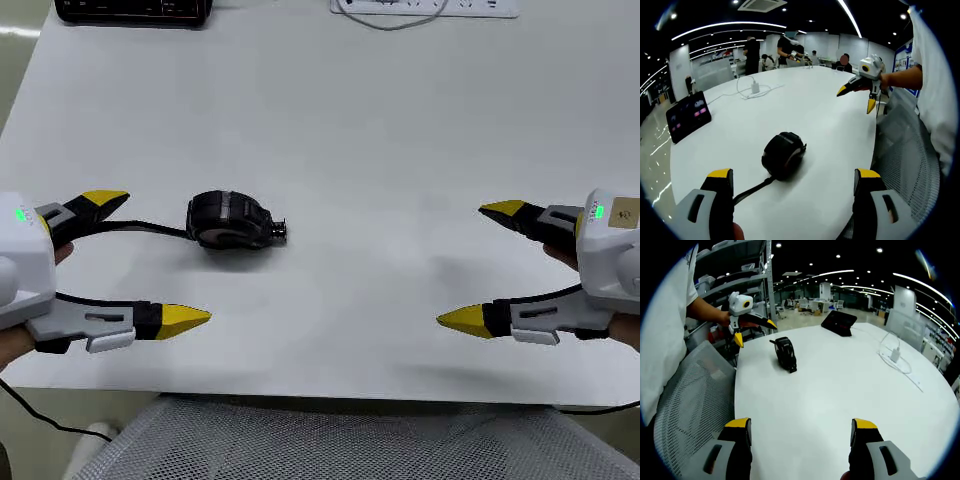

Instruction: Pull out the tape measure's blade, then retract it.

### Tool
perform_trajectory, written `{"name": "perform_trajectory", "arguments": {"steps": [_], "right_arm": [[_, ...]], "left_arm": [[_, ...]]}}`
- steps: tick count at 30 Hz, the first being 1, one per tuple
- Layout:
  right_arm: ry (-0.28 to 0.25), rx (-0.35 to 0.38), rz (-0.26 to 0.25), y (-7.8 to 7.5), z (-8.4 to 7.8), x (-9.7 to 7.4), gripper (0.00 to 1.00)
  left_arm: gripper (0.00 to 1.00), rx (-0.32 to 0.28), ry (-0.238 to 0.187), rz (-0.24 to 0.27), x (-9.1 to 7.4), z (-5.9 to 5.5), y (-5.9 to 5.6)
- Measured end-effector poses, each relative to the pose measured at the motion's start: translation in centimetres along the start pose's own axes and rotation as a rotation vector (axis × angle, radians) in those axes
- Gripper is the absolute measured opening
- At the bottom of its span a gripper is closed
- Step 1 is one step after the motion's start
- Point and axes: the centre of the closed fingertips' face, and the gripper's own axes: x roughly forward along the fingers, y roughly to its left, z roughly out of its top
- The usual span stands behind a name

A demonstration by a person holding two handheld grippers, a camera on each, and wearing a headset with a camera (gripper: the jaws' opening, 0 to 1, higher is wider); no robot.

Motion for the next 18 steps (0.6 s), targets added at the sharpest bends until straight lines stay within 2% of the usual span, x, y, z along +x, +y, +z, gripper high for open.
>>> {"name": "perform_trajectory", "arguments": {"steps": [18], "right_arm": [[-0.003,-0.007,0.011,-0.16,0.41,0.52,0.8]], "left_arm": [[0.98,0.009,0.002,-0.008,0.4,0.3,0.34]]}}
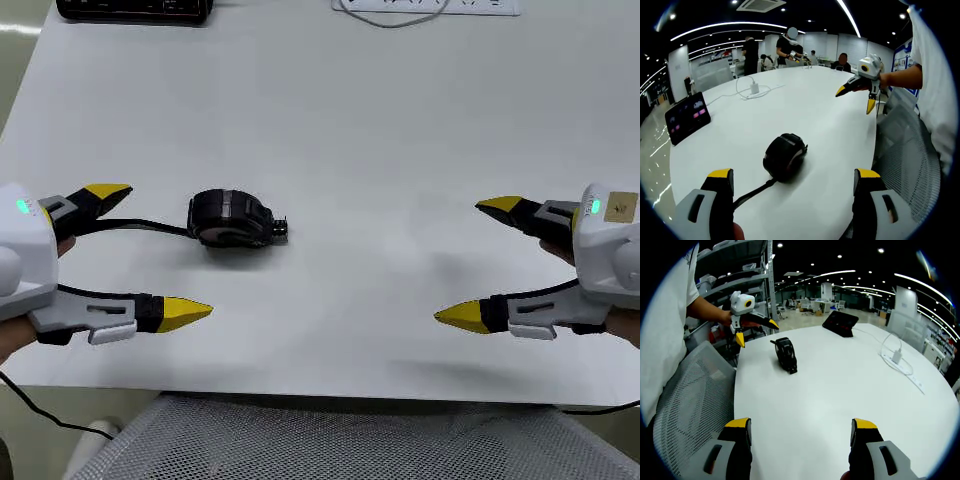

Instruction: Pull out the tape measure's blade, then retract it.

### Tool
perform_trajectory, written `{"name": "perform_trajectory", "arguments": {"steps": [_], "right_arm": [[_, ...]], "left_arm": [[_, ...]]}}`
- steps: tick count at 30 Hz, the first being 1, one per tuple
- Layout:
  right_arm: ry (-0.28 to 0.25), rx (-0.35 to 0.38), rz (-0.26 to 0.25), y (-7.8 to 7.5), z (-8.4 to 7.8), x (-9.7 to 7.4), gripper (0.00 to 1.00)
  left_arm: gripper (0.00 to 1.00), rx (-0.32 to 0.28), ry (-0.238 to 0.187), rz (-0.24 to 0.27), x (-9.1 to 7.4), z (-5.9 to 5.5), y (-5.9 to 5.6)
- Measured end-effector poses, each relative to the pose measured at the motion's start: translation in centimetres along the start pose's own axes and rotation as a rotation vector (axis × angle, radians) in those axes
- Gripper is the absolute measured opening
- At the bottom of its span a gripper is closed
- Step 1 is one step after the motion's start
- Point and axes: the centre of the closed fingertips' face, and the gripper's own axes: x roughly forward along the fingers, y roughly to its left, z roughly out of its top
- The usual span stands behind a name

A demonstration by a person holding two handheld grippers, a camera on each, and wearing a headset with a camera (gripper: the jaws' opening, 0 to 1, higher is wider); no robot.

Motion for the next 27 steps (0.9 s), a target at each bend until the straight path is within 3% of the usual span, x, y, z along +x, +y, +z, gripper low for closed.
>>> {"name": "perform_trajectory", "arguments": {"steps": [27], "right_arm": [[0.008,-0.071,0.052,-0.5,1.9,2.1,0.81]], "left_arm": [[0.97,0.048,0.027,-0.053,1.8,0.7,0.7]]}}
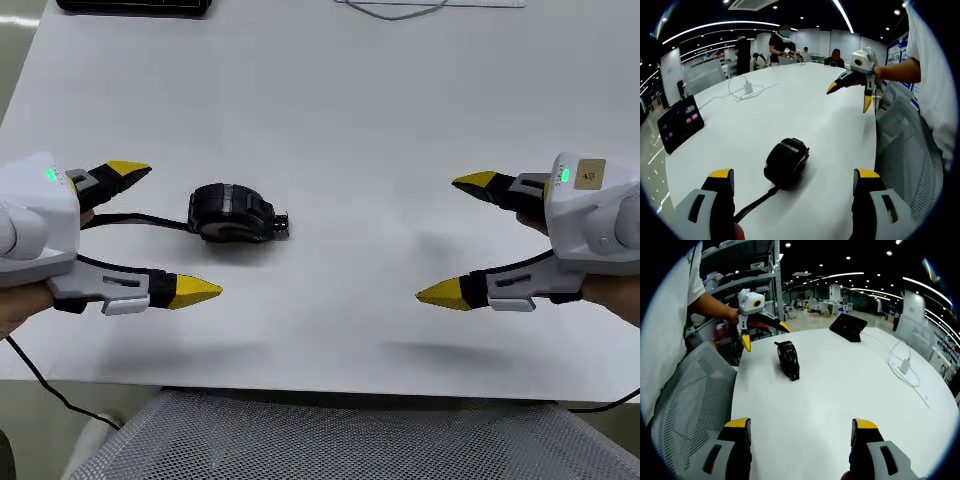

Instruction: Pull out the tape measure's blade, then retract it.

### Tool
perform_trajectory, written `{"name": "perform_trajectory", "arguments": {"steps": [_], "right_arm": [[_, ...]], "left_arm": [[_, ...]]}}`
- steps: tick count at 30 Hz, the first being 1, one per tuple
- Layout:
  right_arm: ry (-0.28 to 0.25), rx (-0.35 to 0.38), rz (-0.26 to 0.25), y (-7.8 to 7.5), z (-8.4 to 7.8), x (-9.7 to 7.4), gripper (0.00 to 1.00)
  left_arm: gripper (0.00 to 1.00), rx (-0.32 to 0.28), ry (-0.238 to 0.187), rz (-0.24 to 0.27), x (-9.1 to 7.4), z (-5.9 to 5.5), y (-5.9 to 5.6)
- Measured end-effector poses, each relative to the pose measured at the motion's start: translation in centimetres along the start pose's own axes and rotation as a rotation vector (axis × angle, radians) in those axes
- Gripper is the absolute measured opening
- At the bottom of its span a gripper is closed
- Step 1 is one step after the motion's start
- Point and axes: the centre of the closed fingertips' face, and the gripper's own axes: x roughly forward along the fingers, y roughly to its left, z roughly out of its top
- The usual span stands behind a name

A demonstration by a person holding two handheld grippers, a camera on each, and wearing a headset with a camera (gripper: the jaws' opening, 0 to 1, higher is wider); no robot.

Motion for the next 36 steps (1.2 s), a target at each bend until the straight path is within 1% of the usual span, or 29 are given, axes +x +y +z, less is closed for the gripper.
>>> {"name": "perform_trajectory", "arguments": {"steps": [13,16,20,26,28,29,31,36], "right_arm": [[-0.008,-0.017,0.021,-0.4,0.9,0.8,0.81],[-0.004,-0.026,0.027,-0.5,1.1,1.1,0.81],[-0.002,-0.034,0.034,-0.5,1.3,1.4,0.81],[-0.003,-0.042,0.045,-0.8,1.7,2.0,0.81],[-0.004,-0.043,0.047,-0.9,1.8,2.1,0.81],[-0.004,-0.043,0.048,-0.9,1.9,2.2,0.81],[-0.006,-0.045,0.052,-1.0,2.0,2.5,0.81],[-0.009,-0.047,0.058,-1.1,2.3,2.9,0.81]], "left_arm": [[0.96,0.041,0.025,-0.026,0.8,0.3,0.2],[0.96,0.062,0.038,-0.031,1.1,0.3,0.4],[0.95,0.072,0.049,-0.033,1.4,0.3,0.6],[0.92,0.086,0.064,-0.037,1.7,0.2,1.1],[0.88,0.102,0.067,-0.027,1.6,0.2,1.4],[0.86,0.1,0.07,-0.031,1.7,0.1,1.4],[0.87,0.094,0.073,-0.034,1.8,0.1,1.5],[0.85,0.103,0.086,-0.044,2.0,0.0,1.7]]}}
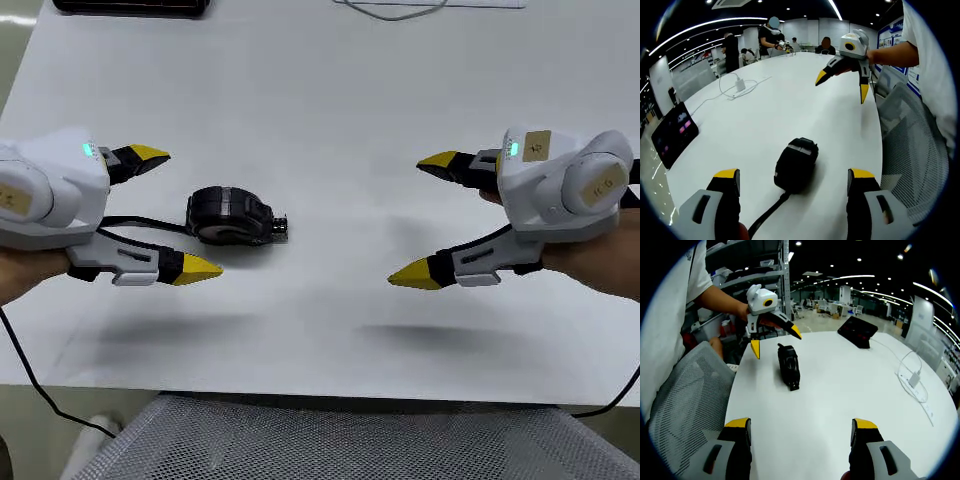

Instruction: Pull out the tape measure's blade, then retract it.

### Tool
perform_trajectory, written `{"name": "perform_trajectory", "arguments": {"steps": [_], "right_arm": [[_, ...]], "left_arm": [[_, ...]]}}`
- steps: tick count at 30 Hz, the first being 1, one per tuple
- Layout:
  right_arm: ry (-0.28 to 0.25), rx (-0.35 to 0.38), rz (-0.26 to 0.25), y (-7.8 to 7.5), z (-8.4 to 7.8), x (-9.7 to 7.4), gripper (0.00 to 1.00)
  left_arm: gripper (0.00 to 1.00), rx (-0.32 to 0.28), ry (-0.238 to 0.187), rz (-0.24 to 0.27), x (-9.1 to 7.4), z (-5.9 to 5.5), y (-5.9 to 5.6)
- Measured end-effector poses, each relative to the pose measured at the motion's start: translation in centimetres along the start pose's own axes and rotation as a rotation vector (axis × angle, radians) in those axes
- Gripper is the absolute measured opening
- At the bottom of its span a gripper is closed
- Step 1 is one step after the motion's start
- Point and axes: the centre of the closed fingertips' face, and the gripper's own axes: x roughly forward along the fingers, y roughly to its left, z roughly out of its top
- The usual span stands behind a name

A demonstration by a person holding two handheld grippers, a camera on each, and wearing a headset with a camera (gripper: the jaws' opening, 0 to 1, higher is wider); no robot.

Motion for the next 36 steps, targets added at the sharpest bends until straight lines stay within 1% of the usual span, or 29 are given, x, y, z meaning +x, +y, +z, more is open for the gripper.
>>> {"name": "perform_trajectory", "arguments": {"steps": [9,14,19,26,31,36], "right_arm": [[-0.004,0.0,0.008,-0.2,0.3,0.5,0.8],[-0.004,-0.002,0.013,-0.3,0.4,0.7,0.8],[-0.004,-0.008,0.014,-0.4,0.5,0.9,0.8],[-0.003,-0.01,0.016,-0.5,0.6,1.1,0.8],[-0.004,-0.01,0.018,-0.6,0.7,1.2,0.8],[-0.003,-0.011,0.02,-0.6,0.7,1.4,0.8]], "left_arm": [[0.79,0.006,0.024,-0.015,0.5,-0.2,0.3],[0.75,0.031,0.046,-0.031,0.9,-0.3,0.4],[0.7,0.051,0.054,-0.043,1.1,-0.4,0.5],[0.67,0.073,0.072,-0.059,1.6,-0.5,0.5],[0.64,0.089,0.084,-0.071,1.8,-0.7,0.5],[0.62,0.098,0.115,-0.091,2.4,-1.3,0.4]]}}
